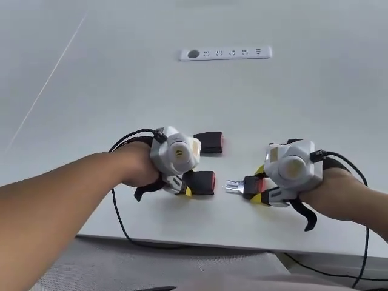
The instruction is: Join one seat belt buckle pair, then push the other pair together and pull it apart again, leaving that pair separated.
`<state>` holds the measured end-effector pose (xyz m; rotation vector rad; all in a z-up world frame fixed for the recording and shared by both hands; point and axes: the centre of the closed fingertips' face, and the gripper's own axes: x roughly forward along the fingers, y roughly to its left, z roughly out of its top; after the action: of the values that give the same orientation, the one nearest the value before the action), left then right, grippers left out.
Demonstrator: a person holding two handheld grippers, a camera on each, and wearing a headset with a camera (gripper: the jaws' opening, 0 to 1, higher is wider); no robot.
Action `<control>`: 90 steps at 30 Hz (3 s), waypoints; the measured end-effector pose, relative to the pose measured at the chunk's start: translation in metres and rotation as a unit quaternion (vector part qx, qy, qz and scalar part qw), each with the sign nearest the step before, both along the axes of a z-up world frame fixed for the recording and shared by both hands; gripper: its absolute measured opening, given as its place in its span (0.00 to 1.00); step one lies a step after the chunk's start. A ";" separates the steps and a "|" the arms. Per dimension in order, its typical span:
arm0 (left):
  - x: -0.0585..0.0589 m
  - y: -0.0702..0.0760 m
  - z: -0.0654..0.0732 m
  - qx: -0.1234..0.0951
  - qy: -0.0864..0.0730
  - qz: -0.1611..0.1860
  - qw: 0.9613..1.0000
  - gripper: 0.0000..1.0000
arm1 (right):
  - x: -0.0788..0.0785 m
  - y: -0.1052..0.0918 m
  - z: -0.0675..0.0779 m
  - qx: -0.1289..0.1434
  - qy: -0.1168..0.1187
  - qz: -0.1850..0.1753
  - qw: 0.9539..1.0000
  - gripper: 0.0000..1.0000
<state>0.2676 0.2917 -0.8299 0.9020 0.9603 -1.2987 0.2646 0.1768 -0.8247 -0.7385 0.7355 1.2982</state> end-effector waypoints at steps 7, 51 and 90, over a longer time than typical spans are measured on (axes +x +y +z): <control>0.000 0.000 0.000 0.003 0.000 0.000 1.000 0.33 | 0.002 0.014 0.000 0.004 -0.002 0.004 1.000 0.34; 0.000 -0.001 0.000 -0.001 0.001 -0.002 1.000 0.32 | 0.005 0.052 0.002 0.032 0.002 0.027 0.999 0.31; 0.002 0.001 0.000 -0.016 0.009 0.002 1.000 0.32 | 0.002 0.050 0.002 0.033 0.009 0.036 0.999 0.32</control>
<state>0.2698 0.2927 -0.8295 0.8642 0.9519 -1.3164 0.2669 0.2266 -0.8228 -0.7070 0.6832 1.3891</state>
